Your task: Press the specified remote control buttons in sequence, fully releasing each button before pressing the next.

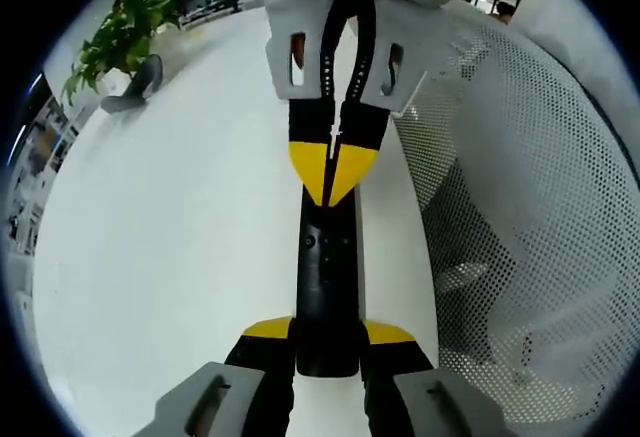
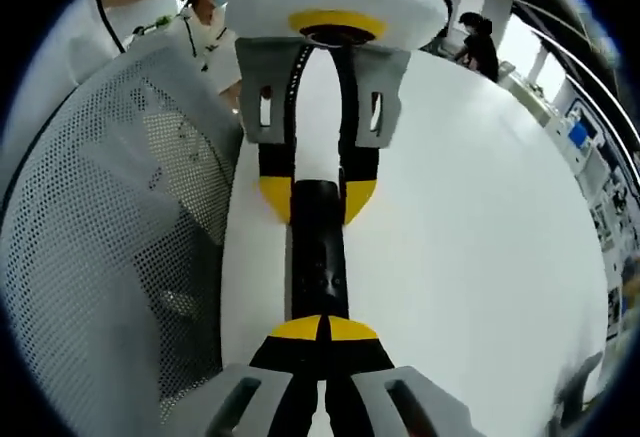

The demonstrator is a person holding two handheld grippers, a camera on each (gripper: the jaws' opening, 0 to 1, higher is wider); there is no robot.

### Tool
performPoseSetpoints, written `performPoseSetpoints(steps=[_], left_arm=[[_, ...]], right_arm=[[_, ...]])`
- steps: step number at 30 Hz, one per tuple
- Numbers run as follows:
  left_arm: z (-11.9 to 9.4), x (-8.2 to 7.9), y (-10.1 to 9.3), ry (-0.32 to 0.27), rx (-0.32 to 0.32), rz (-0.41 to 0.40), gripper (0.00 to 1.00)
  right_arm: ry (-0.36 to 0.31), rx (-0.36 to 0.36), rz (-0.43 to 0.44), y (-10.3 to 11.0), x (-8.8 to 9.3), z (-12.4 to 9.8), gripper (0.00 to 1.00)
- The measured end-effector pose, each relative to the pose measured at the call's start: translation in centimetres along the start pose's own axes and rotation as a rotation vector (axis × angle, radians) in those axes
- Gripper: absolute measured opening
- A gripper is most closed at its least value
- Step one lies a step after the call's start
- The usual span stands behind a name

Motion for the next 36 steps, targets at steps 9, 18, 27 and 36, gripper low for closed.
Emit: performPoseSetpoints(steps=[9, 18, 27, 36], left_arm=[[-0.01, 0.1, 0.07, -0.012, 0.006, -0.004, 0.24], [0.02, 0.23, 0.09, -0.06, 0.0, -0.029, 0.24], [0.15, 0.29, 0.12, -0.098, -0.009, -0.062, 0.24], [0.21, 0.26, 0.13, -0.101, -0.014, -0.076, 0.24]], right_arm=[[-0.031, 0.032, 0.03, -0.43, -0.42, 0.16, 0.0], [-0.302, 0.045, 0.166, -0.29, 0.06, -0.35, 0.0], [-0.176, 0.029, 0.061, -0.12, -0.57, 0.13, 0.0], [-0.164, 0.013, 0.102, -0.18, -0.37, 0.07, 0.0]])
Point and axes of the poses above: the point that each gripper's makers call its tool centre point, and the gripper's own axes: z roughly forward along the fingers, y roughly to its left, x roughly out of its underside, the point moved 2 cm from there along -z, roughly backward along the fingers, and after that the axes turned 15 degrees about -x, right-handed, at the moved point
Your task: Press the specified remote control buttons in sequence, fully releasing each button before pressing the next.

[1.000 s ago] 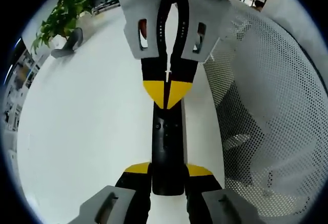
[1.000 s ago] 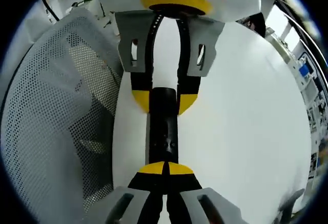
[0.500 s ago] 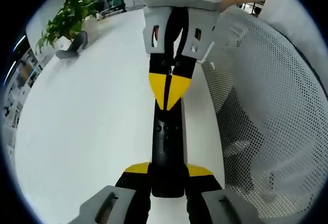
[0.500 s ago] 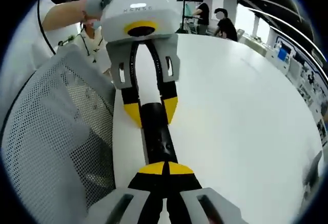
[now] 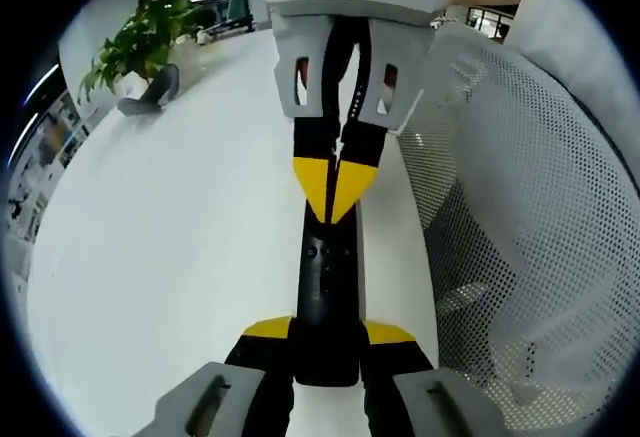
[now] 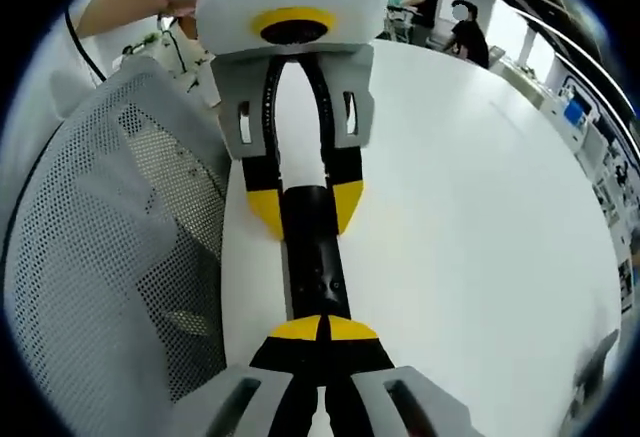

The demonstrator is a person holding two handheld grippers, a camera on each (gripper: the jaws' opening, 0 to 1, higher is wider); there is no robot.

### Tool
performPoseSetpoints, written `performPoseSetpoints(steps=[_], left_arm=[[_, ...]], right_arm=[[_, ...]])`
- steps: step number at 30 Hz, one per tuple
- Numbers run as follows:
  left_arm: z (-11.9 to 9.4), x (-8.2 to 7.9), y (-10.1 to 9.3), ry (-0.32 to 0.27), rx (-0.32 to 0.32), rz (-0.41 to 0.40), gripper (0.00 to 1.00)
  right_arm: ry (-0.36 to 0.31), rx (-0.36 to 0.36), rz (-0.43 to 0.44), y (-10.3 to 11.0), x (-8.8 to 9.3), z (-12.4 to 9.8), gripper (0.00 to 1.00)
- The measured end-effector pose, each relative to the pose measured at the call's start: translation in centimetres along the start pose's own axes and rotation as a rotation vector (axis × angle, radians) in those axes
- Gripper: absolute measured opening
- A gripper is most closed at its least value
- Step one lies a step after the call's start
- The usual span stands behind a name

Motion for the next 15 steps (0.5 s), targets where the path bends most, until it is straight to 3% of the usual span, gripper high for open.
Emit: performPoseSetpoints(steps=[3, 7, 10, 12, 13, 15], left_arm=[[0.0, -0.1, 0.0, 0.012, -0.005, -0.001, 0.24], [0.0, 0.0, 0.0, 0.007, -0.005, -0.007, 0.24], [0.0, -0.1, 0.0, 0.005, -0.005, -0.009, 0.24], [0.0, -0.1, 0.0, 0.006, -0.006, -0.01, 0.24], [0.0, -0.1, 0.0, 0.008, -0.006, -0.011, 0.24], [0.0, -0.1, 0.0, 0.01, -0.007, -0.01, 0.24]], right_arm=[[-0.087, 0.023, 0.03, -0.1, -0.1, -0.2, 0.0], [-0.058, 0.043, -0.05, 0.0, -0.8, -0.1, 0.0], [-0.044, 0.026, -0.064, 0.1, -1.4, 0.3, 0.0], [0.027, 0.02, -0.073, 0.1, -0.7, 0.8, 0.0], [0.005, 0.025, -0.094, 0.1, -1.3, 0.6, 0.0], [0.03, 0.042, -0.087, 0.2, -1.1, 0.7, 0.0]])
Point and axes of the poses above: the point that each gripper's makers call its tool centre point, and the gripper's own axes: z roughly forward along the fingers, y roughly to its left, x roughly out of its underside, the point moved 2 cm from there along -z, roughly backward along the fingers, and after that the axes turned 15 degrees about -x, right-handed, at the moved point
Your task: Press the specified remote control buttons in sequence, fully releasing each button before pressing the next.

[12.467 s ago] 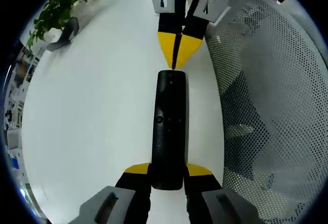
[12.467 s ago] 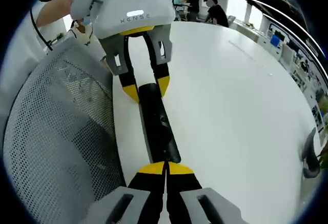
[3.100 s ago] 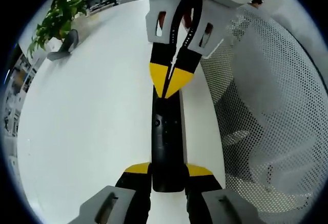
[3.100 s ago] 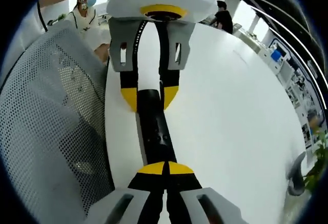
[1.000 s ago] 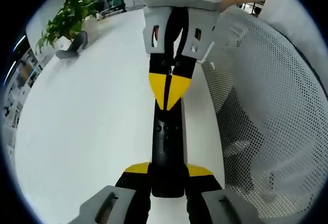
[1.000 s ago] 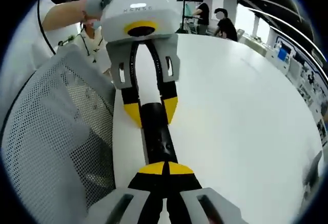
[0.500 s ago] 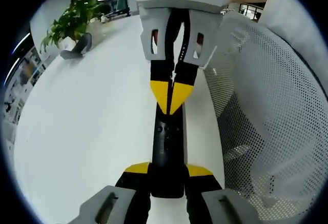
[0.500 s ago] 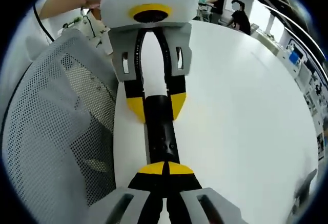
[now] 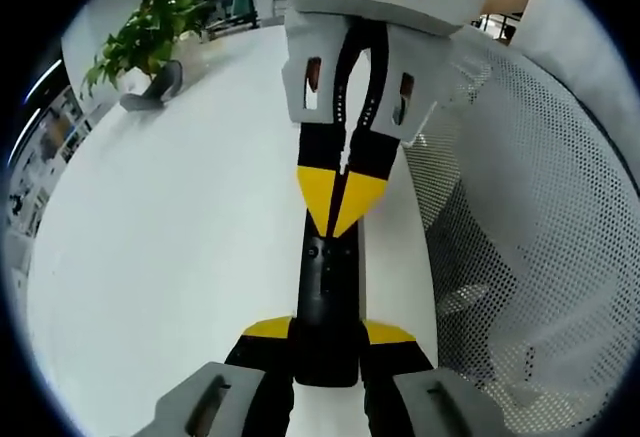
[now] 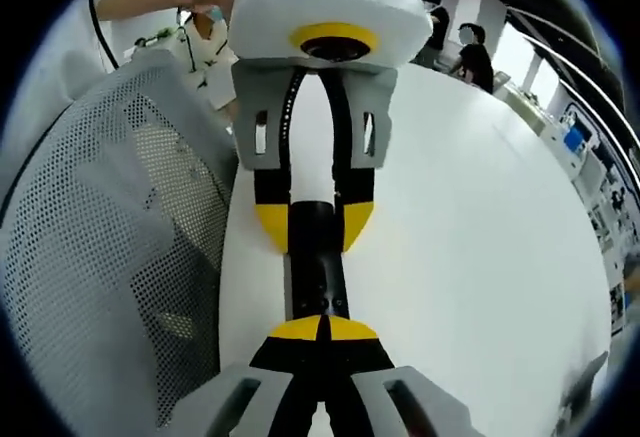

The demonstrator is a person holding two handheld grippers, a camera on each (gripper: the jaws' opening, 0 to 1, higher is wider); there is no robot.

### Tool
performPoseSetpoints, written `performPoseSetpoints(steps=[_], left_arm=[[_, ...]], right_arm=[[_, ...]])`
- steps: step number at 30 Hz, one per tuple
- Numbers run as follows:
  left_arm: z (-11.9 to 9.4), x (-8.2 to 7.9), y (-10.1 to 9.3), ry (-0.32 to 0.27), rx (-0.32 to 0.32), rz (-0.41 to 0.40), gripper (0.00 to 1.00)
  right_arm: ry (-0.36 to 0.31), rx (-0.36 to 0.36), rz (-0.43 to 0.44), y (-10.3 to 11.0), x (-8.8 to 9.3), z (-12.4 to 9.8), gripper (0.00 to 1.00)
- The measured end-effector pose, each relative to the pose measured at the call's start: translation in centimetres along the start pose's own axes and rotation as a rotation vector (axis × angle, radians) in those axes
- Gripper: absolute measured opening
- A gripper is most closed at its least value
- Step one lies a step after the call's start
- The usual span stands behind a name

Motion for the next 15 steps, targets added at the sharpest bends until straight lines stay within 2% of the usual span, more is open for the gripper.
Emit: performPoseSetpoints(steps=[4, 6, 8, 11, 13, 15], left_arm=[[0.0, 0.0, 0.0, -0.003, -0.001, 0.0, 0.24], [0.0, 0.0, 0.0, -0.001, 0.001, 0.002, 0.24], [0.0, 0.0, 0.0, 0.001, 0.002, 0.004, 0.24], [0.0, 0.0, 0.0, 0.005, 0.001, 0.003, 0.24], [0.0, 0.0, 0.0, 0.006, -0.001, 0.001, 0.24], [0.0, 0.0, 0.0, 0.006, -0.002, -0.001, 0.24]], right_arm=[[0.024, 0.069, -0.004, 0.0, 0.0, 0.2, 0.0], [0.01, 0.098, 0.017, 0.0, 0.0, 0.2, 0.0], [-0.047, 0.125, 0.083, -0.1, 0.0, 0.1, 0.0], [-0.092, 0.125, 0.092, 0.1, 0.1, -0.1, 0.0], [-0.126, 0.071, 0.099, 1.1, -0.4, 0.2, 0.0], [-0.123, 0.072, 0.076, 1.6, -0.7, 0.4, 0.0]])
Point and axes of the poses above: the point that each gripper's makers call its tool centre point, and the gripper's own axes: z roughly forward along the fingers, y roughly to its left, x roughly out of its underside, the point moved 2 cm from there along -z, roughly backward along the fingers, and after that the axes turned 15 degrees about -x, right-handed, at the moved point
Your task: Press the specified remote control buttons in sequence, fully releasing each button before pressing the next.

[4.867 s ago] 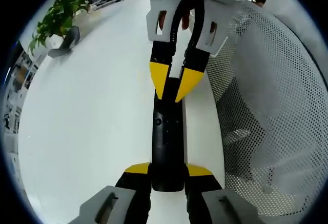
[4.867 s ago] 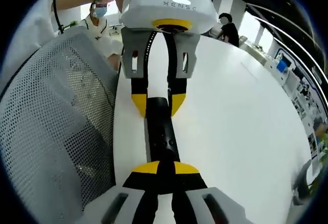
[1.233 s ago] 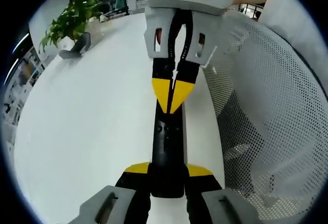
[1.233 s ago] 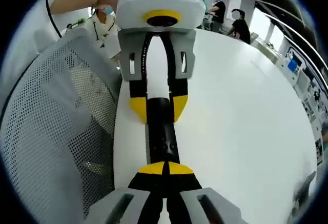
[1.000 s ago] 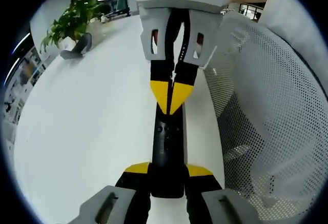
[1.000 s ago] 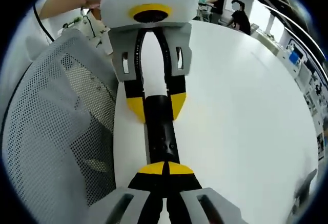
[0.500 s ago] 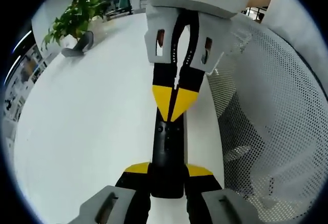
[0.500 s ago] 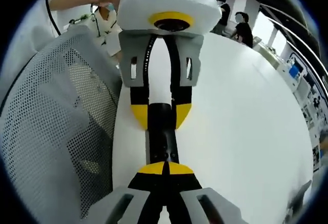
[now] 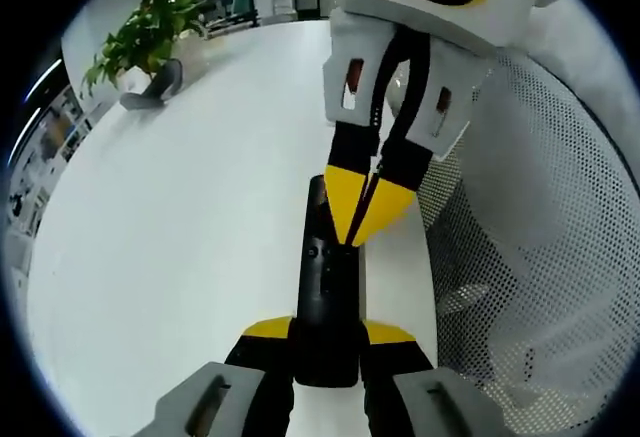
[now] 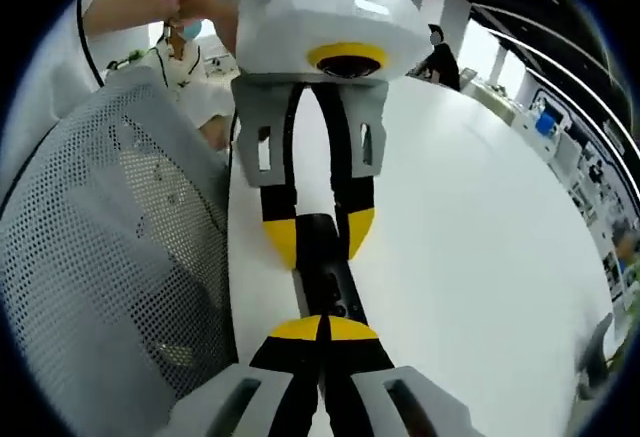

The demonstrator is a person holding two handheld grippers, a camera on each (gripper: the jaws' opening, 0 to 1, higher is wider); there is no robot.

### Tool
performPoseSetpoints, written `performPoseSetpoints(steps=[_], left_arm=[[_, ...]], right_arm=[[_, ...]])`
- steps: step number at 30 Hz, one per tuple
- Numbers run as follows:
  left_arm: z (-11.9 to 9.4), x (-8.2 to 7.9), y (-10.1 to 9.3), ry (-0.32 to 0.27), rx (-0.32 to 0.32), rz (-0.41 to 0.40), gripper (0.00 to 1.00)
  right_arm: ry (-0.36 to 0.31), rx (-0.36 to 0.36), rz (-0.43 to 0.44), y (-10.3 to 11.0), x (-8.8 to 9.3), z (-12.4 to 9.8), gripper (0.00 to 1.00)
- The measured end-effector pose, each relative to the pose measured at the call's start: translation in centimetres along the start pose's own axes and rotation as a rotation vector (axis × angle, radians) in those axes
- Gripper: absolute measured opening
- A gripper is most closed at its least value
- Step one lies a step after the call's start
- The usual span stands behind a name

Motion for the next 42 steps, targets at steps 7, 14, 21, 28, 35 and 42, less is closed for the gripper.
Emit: performPoseSetpoints(steps=[7, 14, 21, 28, 35, 42], left_arm=[[0.0, 0.0, 0.0, 0.001, -0.001, 0.001, 0.24], [0.1, -0.1, 0.0, 0.014, 0.005, 0.019, 0.24], [0.0, 0.0, -0.1, 0.017, 0.016, 0.029, 0.24], [-0.1, 0.0, -0.1, 0.004, 0.009, 0.016, 0.24], [0.0, 0.1, -0.1, -0.002, 0.011, 0.015, 0.24], [0.0, 0.1, -0.1, -0.003, 0.012, 0.015, 0.24]], right_arm=[[0.053, 0.007, -0.052, -0.1, -0.2, 0.6, 0.0], [0.092, 0.042, -0.051, -0.4, -0.2, 0.8, 0.0], [0.071, -0.01, 0.035, -0.8, -0.2, 0.8, 0.0], [0.021, 0.03, 0.092, -2.5, 0.1, -0.7, 0.0], [0.033, -0.053, 0.068, -2.0, -0.6, 0.0, 0.0], [0.078, -0.05, 0.049, -2.0, -0.7, 0.4, 0.0]])
Point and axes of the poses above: the point that each gripper's makers call its tool centre point, and the gripper's own axes: z roughly forward along the fingers, y roughly to its left, x roughly out of its underside, the point moved 2 cm from there along -z, roughly backward along the fingers, and after that the axes turned 15 degrees about -x, right-handed, at the moved point
